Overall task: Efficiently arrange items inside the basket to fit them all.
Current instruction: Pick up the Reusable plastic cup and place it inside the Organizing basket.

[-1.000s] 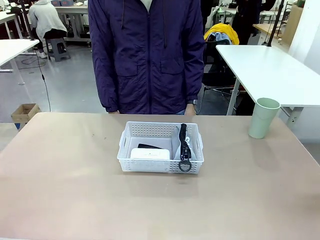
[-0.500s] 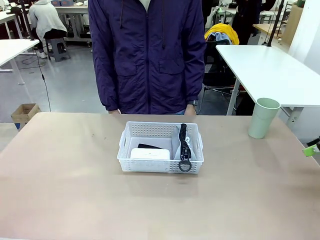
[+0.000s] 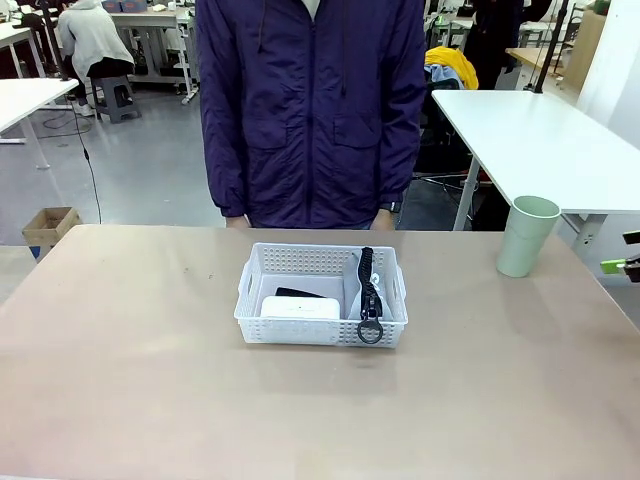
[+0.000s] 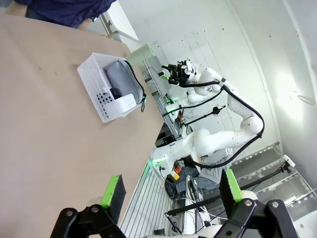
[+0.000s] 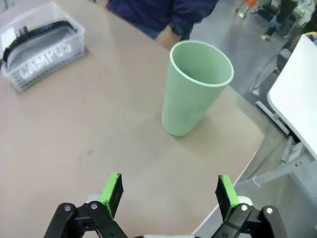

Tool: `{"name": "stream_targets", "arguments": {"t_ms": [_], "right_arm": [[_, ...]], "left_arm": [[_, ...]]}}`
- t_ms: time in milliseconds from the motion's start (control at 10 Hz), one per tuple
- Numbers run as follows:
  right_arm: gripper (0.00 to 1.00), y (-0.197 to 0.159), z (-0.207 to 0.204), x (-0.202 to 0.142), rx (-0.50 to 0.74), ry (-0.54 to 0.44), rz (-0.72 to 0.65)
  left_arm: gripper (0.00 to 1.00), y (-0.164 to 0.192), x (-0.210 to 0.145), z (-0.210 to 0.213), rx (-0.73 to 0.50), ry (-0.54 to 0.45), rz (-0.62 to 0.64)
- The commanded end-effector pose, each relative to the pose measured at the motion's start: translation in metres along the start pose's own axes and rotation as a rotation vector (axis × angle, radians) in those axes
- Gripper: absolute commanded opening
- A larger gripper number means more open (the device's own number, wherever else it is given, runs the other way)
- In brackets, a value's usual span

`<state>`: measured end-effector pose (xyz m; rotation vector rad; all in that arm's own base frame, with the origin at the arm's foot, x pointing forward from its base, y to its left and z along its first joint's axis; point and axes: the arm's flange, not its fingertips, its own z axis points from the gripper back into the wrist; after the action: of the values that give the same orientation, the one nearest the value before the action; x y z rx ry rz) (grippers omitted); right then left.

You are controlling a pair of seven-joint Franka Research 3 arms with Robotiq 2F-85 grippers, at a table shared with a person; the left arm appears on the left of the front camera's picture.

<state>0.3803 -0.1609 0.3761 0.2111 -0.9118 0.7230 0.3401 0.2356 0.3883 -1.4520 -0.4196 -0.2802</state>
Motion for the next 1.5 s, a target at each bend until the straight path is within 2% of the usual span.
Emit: {"name": "stream_targets", "arguments": {"t_ms": [0,200,300,500,700,800,1000,1100,1400], "right_arm": [[1.0,-0.002,0.004,0.007,-0.003,0.057,0.053],[1.0,-0.002,0.004,0.007,-0.003,0.057,0.053],[1.0,0.001,-0.001,0.002,0.002,0.017,0.014],[1.0,-0.011,-0.023,-0.006,-0.097,-0.033,0.123],[1.0,-0.021,-0.049,-0.022,-0.071,-0.118,0.16],[1.0,-0.022,-0.057,-0.03,-0.11,-0.098,0.167],[1.0,-0.021,-0.077,-0.037,-0.063,-0.074,0.2],[1.0,-0.024,-0.086,-0.038,-0.081,-0.108,0.249],[1.0,-0.032,-0.134,-0.042,-0.015,-0.115,0.289]], "left_arm": [[1.0,-0.003,-0.001,-0.002,0.007,0.005,0.006],[1.0,-0.003,-0.001,-0.002,0.007,0.005,0.006],[1.0,-0.003,-0.001,-0.002,0.007,0.005,0.006],[1.0,-0.003,-0.001,-0.002,0.007,0.005,0.006],[1.0,-0.003,-0.001,-0.002,0.007,0.005,0.006],[1.0,-0.003,-0.001,-0.002,0.007,0.005,0.006],[1.0,-0.003,-0.001,-0.002,0.007,0.005,0.006],[1.0,-0.003,-0.001,-0.002,0.007,0.005,0.006],[1.0,-0.003,-0.001,-0.002,0.007,0.005,0.006]]}}
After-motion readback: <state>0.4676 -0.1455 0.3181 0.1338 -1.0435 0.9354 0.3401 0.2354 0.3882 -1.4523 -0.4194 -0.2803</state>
